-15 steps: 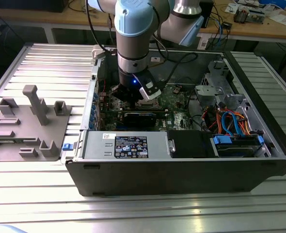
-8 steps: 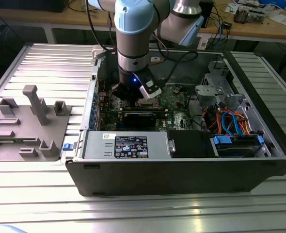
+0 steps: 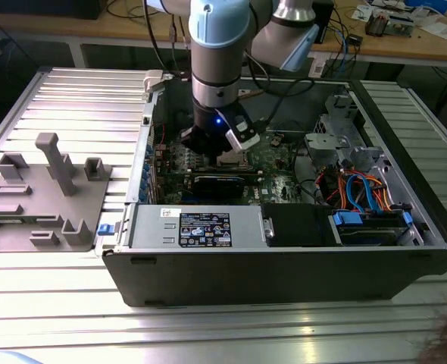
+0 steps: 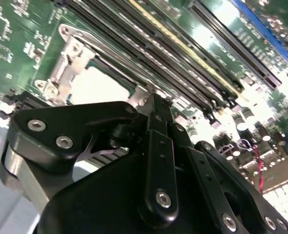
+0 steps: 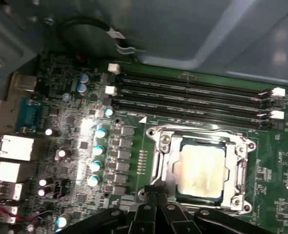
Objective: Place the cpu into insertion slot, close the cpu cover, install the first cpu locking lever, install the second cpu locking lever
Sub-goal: 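Install the second cpu locking lever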
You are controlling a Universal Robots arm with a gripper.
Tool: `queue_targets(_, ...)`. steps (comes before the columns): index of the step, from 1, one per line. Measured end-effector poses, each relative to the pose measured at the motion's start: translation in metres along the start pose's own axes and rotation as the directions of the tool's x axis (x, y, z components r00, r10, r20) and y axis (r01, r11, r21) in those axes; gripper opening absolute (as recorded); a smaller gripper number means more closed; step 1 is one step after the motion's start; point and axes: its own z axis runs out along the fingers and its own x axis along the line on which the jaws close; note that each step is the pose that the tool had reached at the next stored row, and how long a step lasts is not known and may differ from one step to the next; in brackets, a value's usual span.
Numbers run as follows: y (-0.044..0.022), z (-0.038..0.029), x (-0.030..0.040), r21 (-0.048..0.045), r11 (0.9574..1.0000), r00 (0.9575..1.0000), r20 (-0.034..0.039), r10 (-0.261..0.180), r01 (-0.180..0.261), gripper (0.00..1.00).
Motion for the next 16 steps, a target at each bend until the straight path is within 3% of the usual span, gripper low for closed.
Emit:
queue_targets(7, -0.0004, 0.0004, -0.0126, 0.0063, 1.0, 1.0, -0.0086, 0.001, -0.001, 0.11)
queue_targets(12, -0.0001, 0.0009, -0.0269, 0.0148, 0.9999, 0.9998, -0.0202, 0.002, -0.002, 0.11)
queue_targets(16, 0.0111, 0.0023, -0.0324, 0.0293, 0.9996, 0.9997, -0.0241, 0.002, -0.001, 0.11)
